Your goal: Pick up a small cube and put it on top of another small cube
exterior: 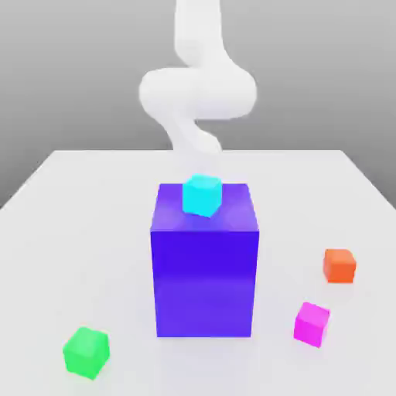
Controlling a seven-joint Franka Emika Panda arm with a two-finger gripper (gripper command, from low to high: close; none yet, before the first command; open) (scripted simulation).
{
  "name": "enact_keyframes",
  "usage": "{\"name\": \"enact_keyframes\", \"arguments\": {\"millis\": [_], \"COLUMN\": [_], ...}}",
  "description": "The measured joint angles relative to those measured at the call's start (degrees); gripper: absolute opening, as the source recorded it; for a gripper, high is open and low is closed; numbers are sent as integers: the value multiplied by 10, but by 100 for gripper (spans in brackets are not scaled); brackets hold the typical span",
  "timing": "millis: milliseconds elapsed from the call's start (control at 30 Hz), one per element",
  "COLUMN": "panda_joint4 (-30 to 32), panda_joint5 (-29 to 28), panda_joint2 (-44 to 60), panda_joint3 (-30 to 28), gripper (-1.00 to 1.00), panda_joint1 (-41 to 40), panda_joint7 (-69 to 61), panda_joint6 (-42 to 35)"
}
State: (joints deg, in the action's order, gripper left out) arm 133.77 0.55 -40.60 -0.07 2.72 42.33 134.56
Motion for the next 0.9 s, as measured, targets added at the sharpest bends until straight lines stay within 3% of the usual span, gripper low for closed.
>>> {"name": "enact_keyframes", "arguments": {"millis": [533, 767, 900], "panda_joint4": [127, 179, 170], "panda_joint5": [23, -26, -53], "panda_joint2": [336, 482, 565], "panda_joint3": [41, 58, 39], "gripper": [0, 0, 0], "panda_joint1": [138, 187, 205], "panda_joint7": [-216, -264, -252], "panda_joint6": [178, 257, 321]}}
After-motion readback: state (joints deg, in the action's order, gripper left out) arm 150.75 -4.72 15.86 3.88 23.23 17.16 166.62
